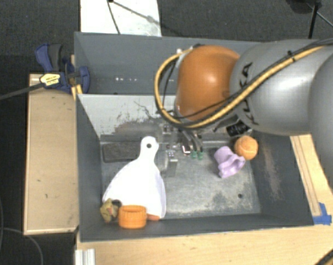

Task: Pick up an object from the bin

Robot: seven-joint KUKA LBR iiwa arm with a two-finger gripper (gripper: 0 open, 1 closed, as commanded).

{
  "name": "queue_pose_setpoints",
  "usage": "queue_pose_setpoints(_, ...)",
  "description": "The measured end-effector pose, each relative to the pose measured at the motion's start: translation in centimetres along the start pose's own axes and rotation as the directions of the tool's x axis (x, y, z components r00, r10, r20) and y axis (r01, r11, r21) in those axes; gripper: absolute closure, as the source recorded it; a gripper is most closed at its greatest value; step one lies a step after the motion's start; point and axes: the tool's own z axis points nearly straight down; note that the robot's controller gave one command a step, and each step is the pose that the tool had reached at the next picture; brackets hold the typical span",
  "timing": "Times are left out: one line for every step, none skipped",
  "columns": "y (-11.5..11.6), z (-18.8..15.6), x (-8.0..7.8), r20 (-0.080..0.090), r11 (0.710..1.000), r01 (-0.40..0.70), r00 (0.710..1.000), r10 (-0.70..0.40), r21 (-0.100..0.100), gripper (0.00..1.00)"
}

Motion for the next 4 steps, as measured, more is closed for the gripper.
queue_pose_setpoints(-0.1,-0.5,-0.2,0.008,1.0,-0.004,1.0,0.005,-0.001,0.0)
queue_pose_setpoints(1.6,2.0,-0.8,0.015,0.995,0.101,0.995,-0.101,0.001,0.0)
queue_pose_setpoints(7.3,4.3,-2.0,0.008,0.987,0.161,0.987,-0.161,0.0,0.0)
queue_pose_setpoints(9.9,3.8,-1.8,0.008,0.968,0.25,0.968,-0.25,-0.001,0.0)
